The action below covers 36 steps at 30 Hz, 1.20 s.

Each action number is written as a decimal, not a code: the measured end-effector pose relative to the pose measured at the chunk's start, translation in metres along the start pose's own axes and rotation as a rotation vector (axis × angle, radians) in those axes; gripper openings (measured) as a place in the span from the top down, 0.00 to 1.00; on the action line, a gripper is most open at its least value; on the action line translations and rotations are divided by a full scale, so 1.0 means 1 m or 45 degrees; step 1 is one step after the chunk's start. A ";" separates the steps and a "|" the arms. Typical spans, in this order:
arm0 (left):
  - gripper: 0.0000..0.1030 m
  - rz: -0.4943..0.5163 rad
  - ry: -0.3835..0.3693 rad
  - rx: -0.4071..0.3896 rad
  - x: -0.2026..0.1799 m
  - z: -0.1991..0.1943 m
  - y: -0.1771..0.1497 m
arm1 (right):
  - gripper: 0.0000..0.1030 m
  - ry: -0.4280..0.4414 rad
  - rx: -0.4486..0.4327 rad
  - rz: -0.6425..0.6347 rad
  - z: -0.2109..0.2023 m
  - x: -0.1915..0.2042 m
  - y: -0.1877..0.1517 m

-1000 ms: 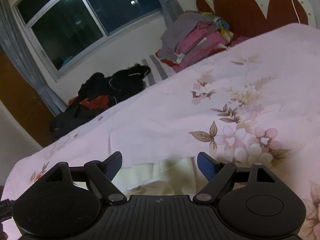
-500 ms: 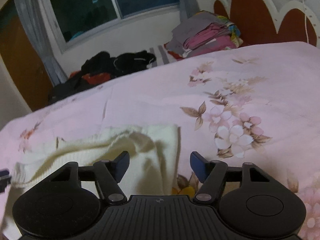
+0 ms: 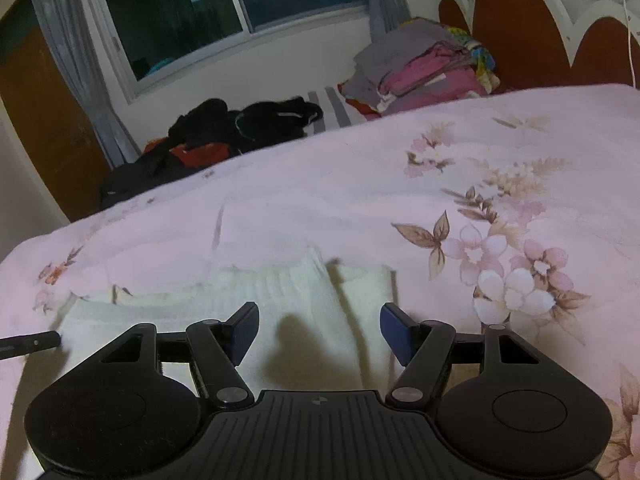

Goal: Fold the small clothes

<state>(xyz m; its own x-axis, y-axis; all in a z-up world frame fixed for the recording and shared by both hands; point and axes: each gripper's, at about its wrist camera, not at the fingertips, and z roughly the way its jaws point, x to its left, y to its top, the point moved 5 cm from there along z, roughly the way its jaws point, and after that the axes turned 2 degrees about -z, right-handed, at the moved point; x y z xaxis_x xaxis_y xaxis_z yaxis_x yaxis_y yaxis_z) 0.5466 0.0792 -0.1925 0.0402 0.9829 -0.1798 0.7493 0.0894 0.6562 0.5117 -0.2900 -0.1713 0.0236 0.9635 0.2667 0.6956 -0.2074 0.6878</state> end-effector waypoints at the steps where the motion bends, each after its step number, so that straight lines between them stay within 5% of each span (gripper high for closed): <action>1: 0.64 -0.008 -0.010 0.001 0.000 0.000 0.000 | 0.35 0.000 0.009 -0.002 0.003 0.000 -0.001; 4: 0.87 -0.025 -0.033 0.001 -0.002 0.000 0.001 | 0.35 0.000 0.024 -0.020 0.010 0.001 -0.003; 6: 0.95 -0.037 -0.034 -0.004 -0.003 -0.001 0.001 | 0.80 0.018 0.051 -0.017 0.016 0.003 -0.005; 9: 0.96 -0.052 -0.010 -0.026 -0.002 -0.005 -0.001 | 0.81 0.007 0.055 -0.046 0.018 0.006 -0.004; 11: 0.96 -0.062 0.018 -0.033 0.002 -0.004 -0.002 | 0.95 0.033 0.049 -0.050 0.016 0.008 -0.004; 14: 0.96 -0.083 0.042 -0.033 0.005 0.002 -0.003 | 0.95 -0.116 0.047 -0.131 0.023 0.002 -0.008; 23: 0.76 -0.048 0.131 -0.031 0.000 -0.012 0.002 | 0.94 -0.127 -0.023 -0.104 0.001 0.005 0.000; 25: 0.73 -0.054 0.144 -0.025 -0.002 -0.017 0.003 | 0.89 -0.109 -0.040 -0.117 -0.006 0.013 0.003; 28: 0.66 -0.019 0.156 -0.063 -0.009 -0.029 0.005 | 0.52 -0.085 -0.086 -0.143 -0.016 0.027 0.007; 32: 0.43 0.051 0.143 -0.130 -0.027 -0.048 0.009 | 0.51 -0.055 -0.117 -0.195 -0.025 0.049 0.007; 36: 0.40 0.112 0.101 -0.157 -0.050 -0.059 0.008 | 0.51 -0.011 -0.098 -0.227 -0.025 0.067 0.000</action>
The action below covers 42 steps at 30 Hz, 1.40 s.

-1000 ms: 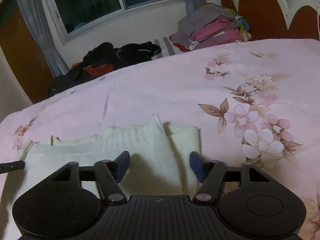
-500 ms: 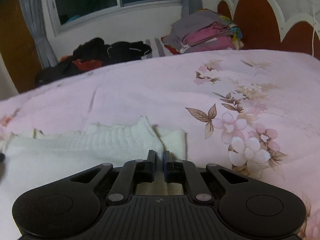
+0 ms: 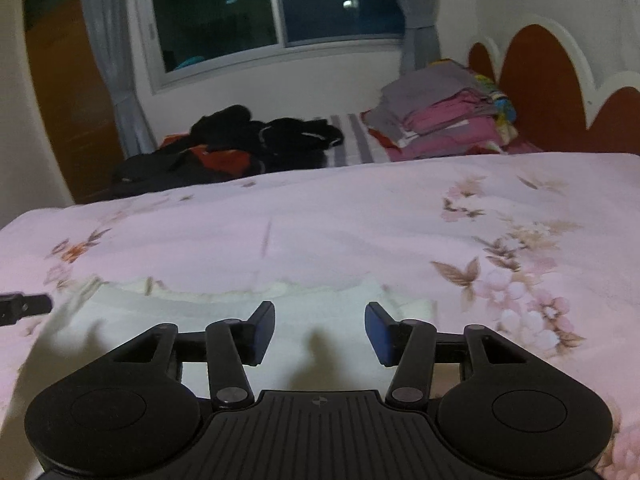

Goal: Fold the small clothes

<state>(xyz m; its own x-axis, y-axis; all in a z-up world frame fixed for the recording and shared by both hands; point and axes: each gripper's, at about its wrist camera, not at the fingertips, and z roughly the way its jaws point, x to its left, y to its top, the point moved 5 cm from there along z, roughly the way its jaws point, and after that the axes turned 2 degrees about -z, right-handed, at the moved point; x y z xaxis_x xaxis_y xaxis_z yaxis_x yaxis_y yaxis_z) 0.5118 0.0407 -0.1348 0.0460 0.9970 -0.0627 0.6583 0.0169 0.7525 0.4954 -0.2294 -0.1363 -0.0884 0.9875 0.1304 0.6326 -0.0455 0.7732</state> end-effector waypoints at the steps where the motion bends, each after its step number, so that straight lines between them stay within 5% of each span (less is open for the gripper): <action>1: 0.40 0.003 -0.019 0.006 -0.005 -0.001 0.000 | 0.51 0.007 0.004 -0.012 0.000 0.004 -0.001; 8: 0.40 0.019 -0.091 0.059 -0.031 0.009 -0.016 | 0.51 0.071 0.053 -0.043 0.008 0.032 -0.013; 17: 0.40 0.040 -0.041 0.118 -0.045 0.045 -0.026 | 0.51 0.076 0.114 -0.122 0.041 0.054 -0.020; 24: 0.37 0.108 0.027 0.120 -0.007 0.041 -0.049 | 0.51 -0.055 0.124 -0.177 0.033 0.003 -0.044; 31: 0.38 0.040 0.089 0.133 0.010 0.027 -0.050 | 0.51 -0.134 0.142 0.040 0.018 -0.061 -0.054; 34: 0.40 0.038 0.062 0.127 0.003 0.012 -0.050 | 0.51 -0.141 0.100 -0.004 0.008 -0.046 -0.045; 42: 0.38 0.047 -0.016 0.146 -0.019 -0.012 -0.069 | 0.51 0.078 0.050 -0.056 -0.011 0.028 -0.044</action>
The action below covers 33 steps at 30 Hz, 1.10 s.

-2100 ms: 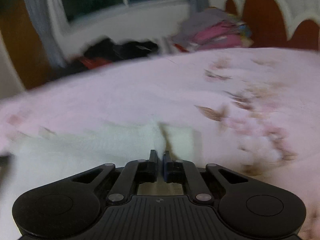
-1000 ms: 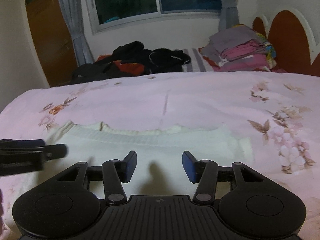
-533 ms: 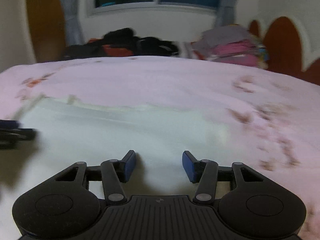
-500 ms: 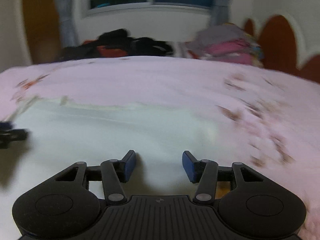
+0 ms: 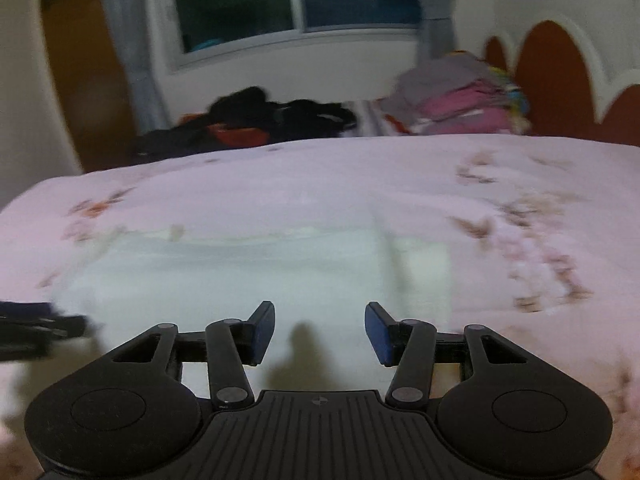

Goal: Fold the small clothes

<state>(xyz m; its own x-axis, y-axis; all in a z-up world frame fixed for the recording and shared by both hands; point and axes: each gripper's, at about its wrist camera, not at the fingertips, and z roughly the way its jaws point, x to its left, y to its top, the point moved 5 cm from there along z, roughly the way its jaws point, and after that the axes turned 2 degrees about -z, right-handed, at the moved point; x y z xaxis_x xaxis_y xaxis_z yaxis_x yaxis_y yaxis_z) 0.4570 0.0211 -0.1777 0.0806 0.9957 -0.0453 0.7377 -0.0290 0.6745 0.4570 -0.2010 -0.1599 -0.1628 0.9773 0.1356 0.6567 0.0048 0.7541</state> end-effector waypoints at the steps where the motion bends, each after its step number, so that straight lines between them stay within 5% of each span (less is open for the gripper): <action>1: 0.38 0.001 0.001 0.006 -0.001 0.000 -0.002 | 0.51 0.016 0.007 -0.020 0.001 0.008 -0.001; 4: 0.36 -0.001 0.006 0.017 -0.003 0.000 -0.004 | 0.51 0.000 -0.012 -0.073 0.003 0.026 -0.002; 9: 0.34 -0.010 0.013 0.028 0.000 0.001 -0.006 | 0.51 -0.192 -0.102 -0.118 -0.007 0.015 0.007; 20: 0.32 0.022 0.023 0.042 0.001 0.006 -0.017 | 0.51 0.033 0.066 -0.083 0.013 0.061 -0.024; 30: 0.31 0.022 0.009 0.052 0.033 -0.012 -0.037 | 0.51 -0.203 0.116 -0.048 -0.013 -0.014 -0.060; 33: 0.24 -0.049 0.000 0.085 0.045 -0.014 -0.045 | 0.51 -0.251 0.121 -0.059 -0.028 -0.017 -0.070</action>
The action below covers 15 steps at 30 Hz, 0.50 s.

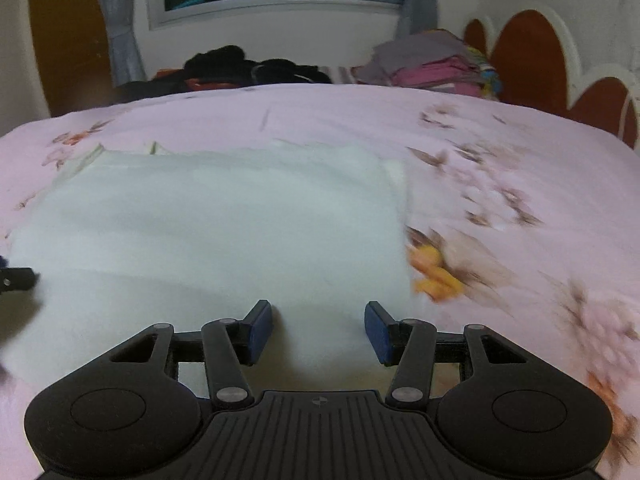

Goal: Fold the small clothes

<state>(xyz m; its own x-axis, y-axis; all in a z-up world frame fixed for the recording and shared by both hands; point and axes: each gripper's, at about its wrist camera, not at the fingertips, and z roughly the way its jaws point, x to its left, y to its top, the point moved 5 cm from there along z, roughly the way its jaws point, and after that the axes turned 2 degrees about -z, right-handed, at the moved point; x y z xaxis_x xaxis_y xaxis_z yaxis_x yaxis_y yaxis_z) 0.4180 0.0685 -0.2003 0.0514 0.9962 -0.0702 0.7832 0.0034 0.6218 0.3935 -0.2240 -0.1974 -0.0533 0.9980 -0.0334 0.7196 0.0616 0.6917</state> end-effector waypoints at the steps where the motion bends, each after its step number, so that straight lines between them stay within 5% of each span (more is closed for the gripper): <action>1: 0.24 -0.014 -0.006 -0.015 0.003 -0.001 -0.002 | 0.51 -0.016 0.013 -0.015 0.000 0.001 -0.005; 15: 0.27 -0.014 -0.050 -0.012 -0.010 -0.033 -0.003 | 0.51 0.013 0.018 -0.051 -0.030 0.041 -0.006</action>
<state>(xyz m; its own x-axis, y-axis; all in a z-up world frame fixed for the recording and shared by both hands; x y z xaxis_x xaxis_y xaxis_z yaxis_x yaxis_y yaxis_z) 0.3951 0.0610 -0.1760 0.0677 0.9919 -0.1076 0.7781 0.0150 0.6280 0.3659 -0.1840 -0.1814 -0.0892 0.9946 -0.0530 0.7266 0.1014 0.6795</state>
